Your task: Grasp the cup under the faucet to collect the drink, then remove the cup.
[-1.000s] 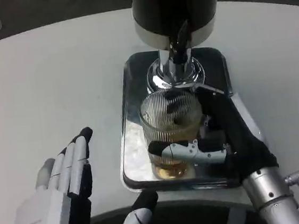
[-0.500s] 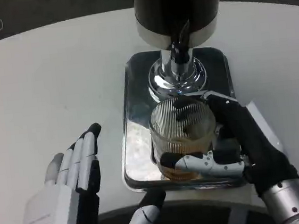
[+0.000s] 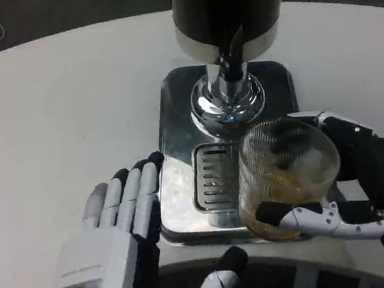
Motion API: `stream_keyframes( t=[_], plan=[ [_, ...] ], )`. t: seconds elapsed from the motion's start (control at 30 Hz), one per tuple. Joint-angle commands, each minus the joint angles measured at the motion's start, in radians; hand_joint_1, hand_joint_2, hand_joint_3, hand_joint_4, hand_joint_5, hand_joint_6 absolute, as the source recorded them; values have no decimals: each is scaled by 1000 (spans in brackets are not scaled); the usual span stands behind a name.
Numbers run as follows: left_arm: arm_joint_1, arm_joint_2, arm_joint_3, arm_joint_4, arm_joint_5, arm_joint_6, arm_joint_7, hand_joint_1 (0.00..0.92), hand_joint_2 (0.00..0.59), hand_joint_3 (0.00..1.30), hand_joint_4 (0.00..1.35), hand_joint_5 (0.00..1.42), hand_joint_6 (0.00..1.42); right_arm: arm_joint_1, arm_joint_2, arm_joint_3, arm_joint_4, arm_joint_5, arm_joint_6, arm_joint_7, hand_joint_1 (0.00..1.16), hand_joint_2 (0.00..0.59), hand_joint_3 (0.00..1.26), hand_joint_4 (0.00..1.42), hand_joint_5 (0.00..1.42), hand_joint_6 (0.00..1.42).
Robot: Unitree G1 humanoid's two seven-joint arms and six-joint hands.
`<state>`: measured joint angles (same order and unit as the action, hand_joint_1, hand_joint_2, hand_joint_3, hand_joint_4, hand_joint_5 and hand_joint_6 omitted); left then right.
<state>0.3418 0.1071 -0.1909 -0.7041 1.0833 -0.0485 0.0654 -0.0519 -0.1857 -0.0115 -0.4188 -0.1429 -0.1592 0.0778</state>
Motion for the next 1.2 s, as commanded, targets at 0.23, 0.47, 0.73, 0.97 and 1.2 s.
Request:
stream_keyframes(
  t=[0.23, 0.47, 0.73, 0.97, 1.2],
  plan=[
    [-36, -1, -54, -50, 179, 34, -141, 0, 93, 0, 0, 0, 0, 69, -45, -90, -180, 93, 24, 55, 1148, 71, 923, 1053, 1204, 1424],
    [-36, -13, -78, -108, 270, 38, -223, 0, 91, 0, 0, 0, 0, 99, -74, -139, -256, 133, 27, 86, 1148, 69, 923, 1053, 1203, 1424],
    [14, -36, -133, -179, 332, 19, -263, 0, 91, 0, 0, 0, 0, 123, -93, -168, -297, 163, 9, 117, 1148, 64, 918, 1053, 1202, 1424],
    [74, -64, -173, -226, 391, 1, -275, 0, 87, 0, 0, 0, 0, 164, -100, -167, -339, 183, -5, 152, 1148, 63, 917, 1049, 1202, 1424],
    [108, -83, -176, -229, 419, -6, -260, 0, 85, 0, 0, 0, 0, 197, -97, -173, -366, 181, -40, 165, 1156, 64, 917, 1036, 1202, 1424]
  ],
)
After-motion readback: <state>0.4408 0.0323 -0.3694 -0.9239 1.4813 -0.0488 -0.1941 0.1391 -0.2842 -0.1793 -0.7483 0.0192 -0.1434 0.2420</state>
